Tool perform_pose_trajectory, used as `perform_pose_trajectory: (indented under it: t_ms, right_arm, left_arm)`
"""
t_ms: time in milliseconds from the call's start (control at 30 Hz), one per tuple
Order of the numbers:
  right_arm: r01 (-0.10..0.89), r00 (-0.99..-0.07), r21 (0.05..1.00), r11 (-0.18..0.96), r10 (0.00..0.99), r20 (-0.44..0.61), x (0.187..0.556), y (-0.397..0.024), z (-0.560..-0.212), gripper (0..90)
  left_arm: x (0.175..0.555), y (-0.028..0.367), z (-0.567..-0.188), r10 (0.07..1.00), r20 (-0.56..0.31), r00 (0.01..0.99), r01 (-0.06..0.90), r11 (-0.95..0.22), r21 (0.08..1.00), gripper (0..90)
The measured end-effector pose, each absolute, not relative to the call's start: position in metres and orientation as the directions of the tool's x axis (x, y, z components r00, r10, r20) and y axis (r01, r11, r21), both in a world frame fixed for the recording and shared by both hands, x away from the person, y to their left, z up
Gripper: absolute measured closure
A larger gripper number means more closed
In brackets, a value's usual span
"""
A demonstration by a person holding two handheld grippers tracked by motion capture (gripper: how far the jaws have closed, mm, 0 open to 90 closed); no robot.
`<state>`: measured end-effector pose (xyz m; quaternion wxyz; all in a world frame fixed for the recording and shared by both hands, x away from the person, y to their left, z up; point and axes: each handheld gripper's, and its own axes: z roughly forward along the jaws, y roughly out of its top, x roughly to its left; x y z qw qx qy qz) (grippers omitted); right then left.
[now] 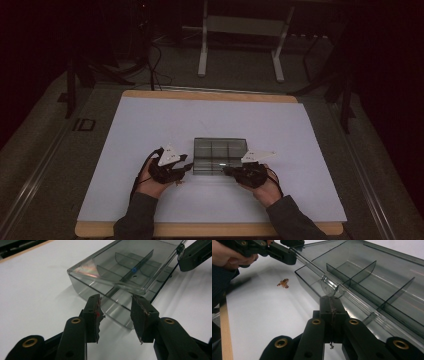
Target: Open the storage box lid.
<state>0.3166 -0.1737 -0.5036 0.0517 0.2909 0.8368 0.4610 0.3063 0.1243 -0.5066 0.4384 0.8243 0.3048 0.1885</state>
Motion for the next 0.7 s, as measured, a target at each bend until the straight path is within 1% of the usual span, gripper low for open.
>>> perform_pose_trajectory:
  t_ms: [300, 367, 433, 700]
  right_arm:
    - [0.434, -0.814, 0.802, 0.410, 0.560, 0.154, 0.317, -0.180, -0.501, 90.0]
    - [0.424, -0.812, 0.798, 0.428, 0.571, 0.124, 0.317, -0.184, -0.501, 89.1]
    - [0.425, -0.806, 0.797, 0.428, 0.580, 0.118, 0.318, -0.188, -0.500, 88.7]
    - [0.472, -0.764, 0.789, 0.393, 0.628, 0.145, 0.324, -0.204, -0.499, 88.3]
  left_arm:
    - [0.307, 0.121, -0.505, 0.676, 0.059, 0.735, 0.316, -0.418, 0.852, 60.0]
    - [0.308, 0.121, -0.503, 0.678, 0.064, 0.732, 0.311, -0.416, 0.854, 59.7]
    - [0.309, 0.120, -0.503, 0.678, 0.065, 0.732, 0.308, -0.414, 0.856, 59.5]
    - [0.314, 0.112, -0.498, 0.684, 0.088, 0.724, 0.285, -0.413, 0.865, 60.2]
